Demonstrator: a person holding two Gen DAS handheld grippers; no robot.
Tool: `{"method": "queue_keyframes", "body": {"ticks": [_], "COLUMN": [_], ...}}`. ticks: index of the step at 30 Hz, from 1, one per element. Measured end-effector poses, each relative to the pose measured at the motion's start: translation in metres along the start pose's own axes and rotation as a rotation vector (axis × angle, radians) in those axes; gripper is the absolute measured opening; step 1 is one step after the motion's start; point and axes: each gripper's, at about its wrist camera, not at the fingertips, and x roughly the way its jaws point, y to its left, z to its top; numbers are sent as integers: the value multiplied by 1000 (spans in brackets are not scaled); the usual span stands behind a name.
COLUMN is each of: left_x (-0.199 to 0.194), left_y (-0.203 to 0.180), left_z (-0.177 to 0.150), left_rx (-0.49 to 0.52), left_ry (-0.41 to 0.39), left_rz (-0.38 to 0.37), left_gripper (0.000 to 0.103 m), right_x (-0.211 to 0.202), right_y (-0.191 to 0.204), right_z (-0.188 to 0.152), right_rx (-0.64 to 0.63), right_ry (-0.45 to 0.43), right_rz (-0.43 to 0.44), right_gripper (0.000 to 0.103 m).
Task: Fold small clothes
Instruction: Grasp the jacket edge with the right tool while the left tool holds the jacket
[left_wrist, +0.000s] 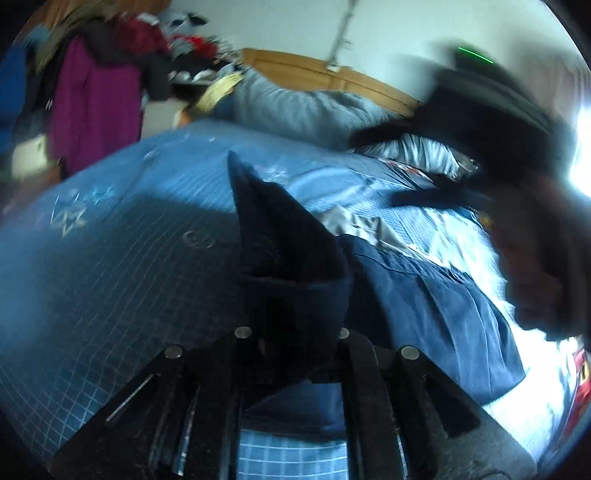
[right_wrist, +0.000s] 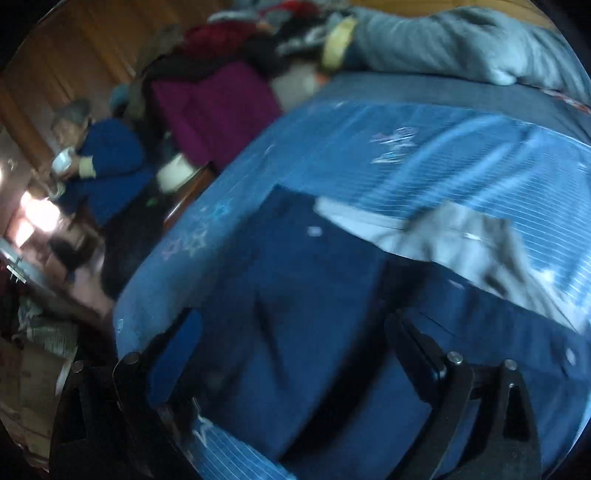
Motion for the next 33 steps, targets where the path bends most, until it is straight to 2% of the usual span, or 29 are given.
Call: {"method": "queue_keyframes", "body": {"ticks": [1, 3, 5, 6, 8, 9, 10, 12, 13, 16, 19, 25, 27, 29, 32, 33], "left_x": [0, 1, 1, 0, 1, 3, 4, 9, 13, 28, 41, 57, 61, 68, 99, 101], "left_y": [-7, -20, -38, -44, -67, -77, -89, -117, -132, -175, -210, -255, -266, -271, -271, -269], "left_z": [0, -1, -2, -2, -3, -4, -6, -9, -12, -24, -34, -30, -34, -51, -83, -85], "left_rx": [27, 78, 153, 181, 249, 275, 304, 355, 376, 450, 510, 524, 528, 549, 571, 571], "left_ry": [-3, -7, -11, -12, -5, -1, 8, 39, 65, 126, 179, 249, 260, 293, 456, 462], "left_rz": [0, -22, -55, -74, -132, -157, -192, -272, -322, -403, -474, -576, -596, -596, -558, -554], "left_gripper": [11, 11, 11, 11, 11, 11, 7, 7, 8, 10, 11, 11, 12, 14, 17, 18], "right_x": [18, 47, 64, 67, 60, 51, 40, 3, -15, -62, -96, -144, -158, -159, -145, -143], "right_y": [5, 10, 5, 0, -18, -33, -50, -88, -101, -147, -192, -259, -274, -292, -323, -331], "right_z": [7, 14, 16, 16, 14, 10, 4, -24, -40, -96, -137, -177, -183, -193, -215, -225], "right_rx": [-7, -27, -31, -23, -1, 42, 99, 197, 216, 288, 363, 487, 498, 520, 614, 636], "right_ry": [35, 68, 80, 71, 32, 8, -23, -122, -157, -219, -253, -333, -359, -355, -290, -290], "right_rz": [25, -4, -37, -51, -56, -50, -39, -30, -52, -68, -48, 48, 67, 63, 39, 47], "right_gripper": [101, 101, 97, 93, 66, 45, 28, 21, 19, 17, 13, 11, 11, 11, 11, 7]}}
